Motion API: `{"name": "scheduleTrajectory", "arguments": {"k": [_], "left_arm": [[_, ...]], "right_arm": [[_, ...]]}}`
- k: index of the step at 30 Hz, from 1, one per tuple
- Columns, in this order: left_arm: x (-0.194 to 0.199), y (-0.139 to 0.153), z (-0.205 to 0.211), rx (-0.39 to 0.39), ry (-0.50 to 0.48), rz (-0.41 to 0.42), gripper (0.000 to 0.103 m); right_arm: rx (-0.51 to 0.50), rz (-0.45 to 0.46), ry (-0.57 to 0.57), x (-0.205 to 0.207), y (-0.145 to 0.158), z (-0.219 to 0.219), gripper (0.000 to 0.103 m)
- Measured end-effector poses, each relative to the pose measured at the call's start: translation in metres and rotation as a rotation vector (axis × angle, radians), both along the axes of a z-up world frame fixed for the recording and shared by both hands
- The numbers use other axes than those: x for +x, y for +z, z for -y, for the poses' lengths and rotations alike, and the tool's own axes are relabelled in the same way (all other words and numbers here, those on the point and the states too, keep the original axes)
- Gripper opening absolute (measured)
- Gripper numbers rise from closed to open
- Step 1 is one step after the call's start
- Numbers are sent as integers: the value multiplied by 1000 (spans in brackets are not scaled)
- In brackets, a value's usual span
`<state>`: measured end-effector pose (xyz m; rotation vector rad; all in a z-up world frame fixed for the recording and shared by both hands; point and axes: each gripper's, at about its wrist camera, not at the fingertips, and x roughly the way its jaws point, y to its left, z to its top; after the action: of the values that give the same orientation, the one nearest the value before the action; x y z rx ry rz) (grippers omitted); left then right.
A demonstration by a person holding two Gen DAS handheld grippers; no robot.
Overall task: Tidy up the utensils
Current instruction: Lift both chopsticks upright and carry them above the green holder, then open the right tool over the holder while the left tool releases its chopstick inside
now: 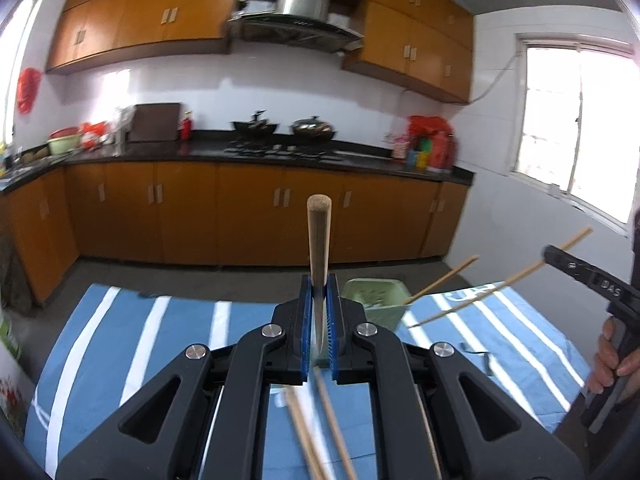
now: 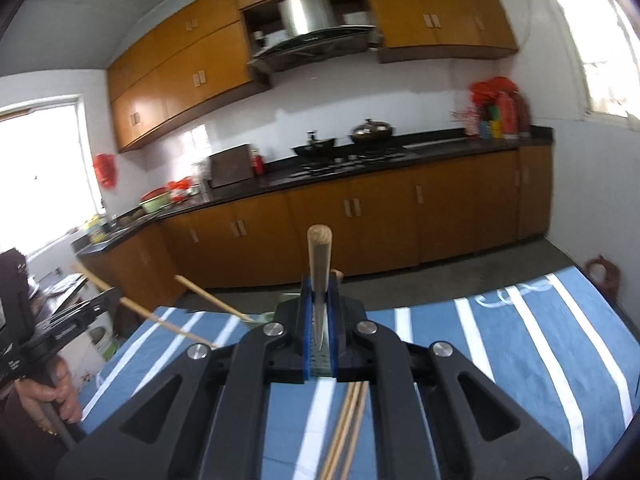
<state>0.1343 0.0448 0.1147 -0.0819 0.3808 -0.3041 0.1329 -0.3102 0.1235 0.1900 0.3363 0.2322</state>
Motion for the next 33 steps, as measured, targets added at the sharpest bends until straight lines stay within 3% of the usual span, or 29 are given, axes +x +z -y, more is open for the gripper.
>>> {"name": "scheduleTrajectory", "arguments": {"k": [8,13,17,27,33], "left_arm": [[21,26,22,-45,21,75,7],[44,36,26,-87,81,123,7],[69,24,28,-117,105,96,7],[101,-20,38,-96,119,-19,7],[100,-22,33,-102,129,-40,8]], "right_arm": [[19,48,-1,25,23,-19,8],[-5,5,-25,61,18,-26,8],[6,-66,-33,86,1,-25,8],[2,-175,-24,120,-34,-32,8],[7,-174,-32,119,-37,-33,19]]}}
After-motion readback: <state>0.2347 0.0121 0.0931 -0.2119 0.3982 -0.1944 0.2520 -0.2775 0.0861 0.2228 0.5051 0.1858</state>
